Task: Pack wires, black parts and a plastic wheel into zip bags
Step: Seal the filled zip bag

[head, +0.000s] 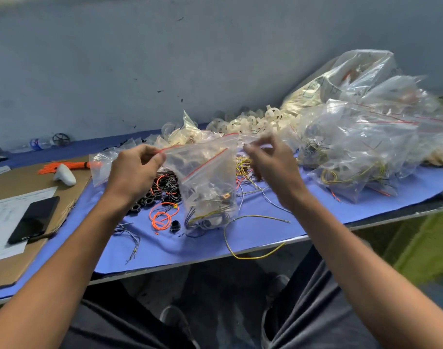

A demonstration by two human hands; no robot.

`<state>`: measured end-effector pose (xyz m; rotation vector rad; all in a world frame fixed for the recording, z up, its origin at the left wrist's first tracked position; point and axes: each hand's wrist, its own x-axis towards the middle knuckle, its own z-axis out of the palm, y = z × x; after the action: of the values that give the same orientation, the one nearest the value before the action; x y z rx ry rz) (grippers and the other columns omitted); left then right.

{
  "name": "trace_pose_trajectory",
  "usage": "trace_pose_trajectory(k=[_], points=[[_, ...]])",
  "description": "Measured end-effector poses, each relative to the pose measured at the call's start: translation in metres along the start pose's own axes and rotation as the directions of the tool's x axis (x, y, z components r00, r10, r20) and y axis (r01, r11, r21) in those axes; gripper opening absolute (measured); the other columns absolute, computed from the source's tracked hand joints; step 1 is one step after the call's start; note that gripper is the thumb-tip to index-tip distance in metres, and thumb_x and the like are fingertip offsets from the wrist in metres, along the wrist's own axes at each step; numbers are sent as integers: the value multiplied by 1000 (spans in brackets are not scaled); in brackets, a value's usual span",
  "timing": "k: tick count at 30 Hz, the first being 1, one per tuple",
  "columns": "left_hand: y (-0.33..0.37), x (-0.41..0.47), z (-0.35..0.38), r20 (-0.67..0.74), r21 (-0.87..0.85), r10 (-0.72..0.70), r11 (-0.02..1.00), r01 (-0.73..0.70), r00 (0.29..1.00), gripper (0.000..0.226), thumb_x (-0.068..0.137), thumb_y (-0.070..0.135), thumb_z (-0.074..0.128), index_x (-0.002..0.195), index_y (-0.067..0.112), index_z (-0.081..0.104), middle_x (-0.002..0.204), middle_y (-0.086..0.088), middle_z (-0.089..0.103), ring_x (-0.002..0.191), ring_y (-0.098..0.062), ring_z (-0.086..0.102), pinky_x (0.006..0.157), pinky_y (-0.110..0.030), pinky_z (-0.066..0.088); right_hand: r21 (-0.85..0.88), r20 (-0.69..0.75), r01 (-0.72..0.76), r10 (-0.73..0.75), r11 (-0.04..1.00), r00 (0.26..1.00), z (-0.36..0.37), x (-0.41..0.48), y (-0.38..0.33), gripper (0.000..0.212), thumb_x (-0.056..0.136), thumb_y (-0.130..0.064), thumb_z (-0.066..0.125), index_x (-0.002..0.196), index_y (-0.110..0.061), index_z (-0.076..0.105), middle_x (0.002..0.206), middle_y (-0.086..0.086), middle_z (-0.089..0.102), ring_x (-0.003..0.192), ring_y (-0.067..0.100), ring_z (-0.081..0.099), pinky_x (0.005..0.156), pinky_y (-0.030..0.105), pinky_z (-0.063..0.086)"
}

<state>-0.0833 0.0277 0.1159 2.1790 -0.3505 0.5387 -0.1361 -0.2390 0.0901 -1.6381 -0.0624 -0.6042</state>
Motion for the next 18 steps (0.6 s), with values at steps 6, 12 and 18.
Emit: trace_pose_trajectory(k=[6, 12, 18], points=[[2, 5, 13, -42, -35, 4, 999, -6, 999, 14, 95, 29, 66, 102, 17, 70, 86, 7, 69, 81, -12, 64, 75, -26, 51, -731, 628, 523, 132, 438, 767, 2, -112, 82, 35, 84, -54, 59, 103, -26, 51, 97, -4, 55, 92, 19, 51, 73, 38, 45], [-5, 9, 8, -68, -56, 8, 998, -11, 998, 7, 93, 30, 68, 95, 23, 70, 82, 10, 69, 75, -7, 63, 71, -25, 49, -693, 566, 350, 174, 630, 806, -8, -82, 81, 13, 93, -29, 57, 91, -17, 62, 91, 2, 63, 81, 19, 58, 73, 37, 49], [-18, 12, 2, -71, -115, -36, 993, 28, 997, 12, 94, 32, 67, 97, 21, 69, 83, 7, 68, 74, -9, 61, 74, -35, 53, -318, -34, -197, 196, 927, 980, -57, 16, 54, 13, 86, -13, 72, 85, -1, 70, 54, 4, 61, 43, 13, 58, 41, 25, 46]])
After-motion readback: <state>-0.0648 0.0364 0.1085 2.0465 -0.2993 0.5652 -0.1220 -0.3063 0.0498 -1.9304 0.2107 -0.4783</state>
